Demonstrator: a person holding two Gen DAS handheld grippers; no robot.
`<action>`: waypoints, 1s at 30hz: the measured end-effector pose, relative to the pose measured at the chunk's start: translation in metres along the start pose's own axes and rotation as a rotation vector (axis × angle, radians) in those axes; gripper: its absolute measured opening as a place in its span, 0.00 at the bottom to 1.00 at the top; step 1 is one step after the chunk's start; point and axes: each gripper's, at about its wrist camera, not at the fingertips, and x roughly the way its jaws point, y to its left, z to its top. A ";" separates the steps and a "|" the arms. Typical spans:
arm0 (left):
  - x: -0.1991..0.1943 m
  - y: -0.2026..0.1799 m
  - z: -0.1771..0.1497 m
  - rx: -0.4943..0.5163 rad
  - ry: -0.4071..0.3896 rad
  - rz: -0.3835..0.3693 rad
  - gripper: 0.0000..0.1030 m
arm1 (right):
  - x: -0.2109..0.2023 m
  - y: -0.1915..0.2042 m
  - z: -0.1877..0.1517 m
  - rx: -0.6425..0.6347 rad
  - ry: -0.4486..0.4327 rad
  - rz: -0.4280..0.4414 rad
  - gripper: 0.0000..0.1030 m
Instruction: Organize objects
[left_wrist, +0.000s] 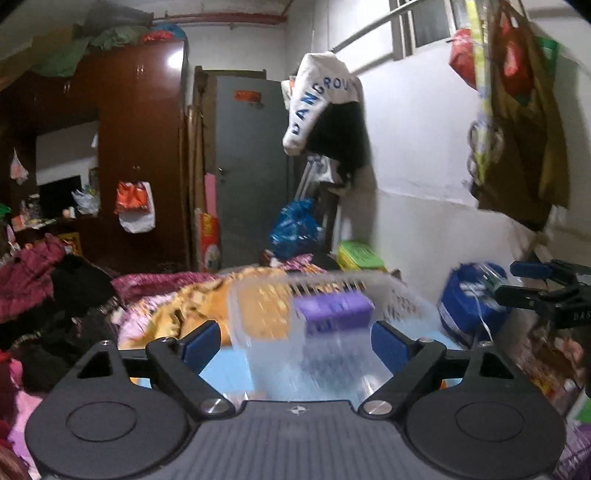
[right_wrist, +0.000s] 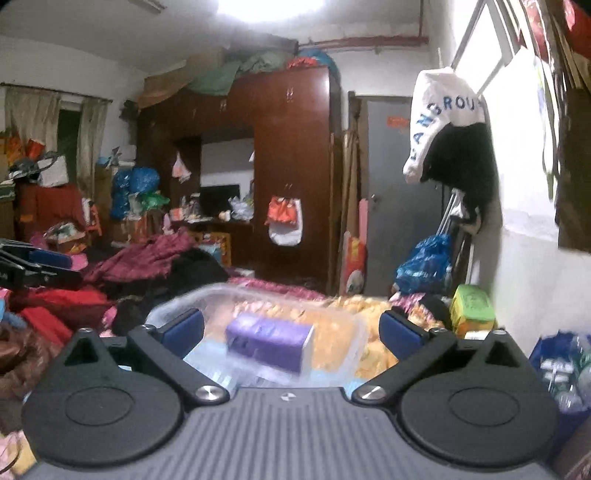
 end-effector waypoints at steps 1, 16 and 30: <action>-0.003 0.002 -0.015 -0.009 -0.004 -0.008 0.88 | -0.003 0.001 -0.010 0.004 0.004 0.008 1.00; -0.009 0.012 -0.174 -0.227 -0.009 -0.092 0.87 | 0.015 -0.002 -0.130 0.105 0.062 0.100 0.77; 0.007 -0.012 -0.204 -0.145 -0.013 -0.141 0.83 | 0.023 0.007 -0.153 0.057 0.099 0.101 0.47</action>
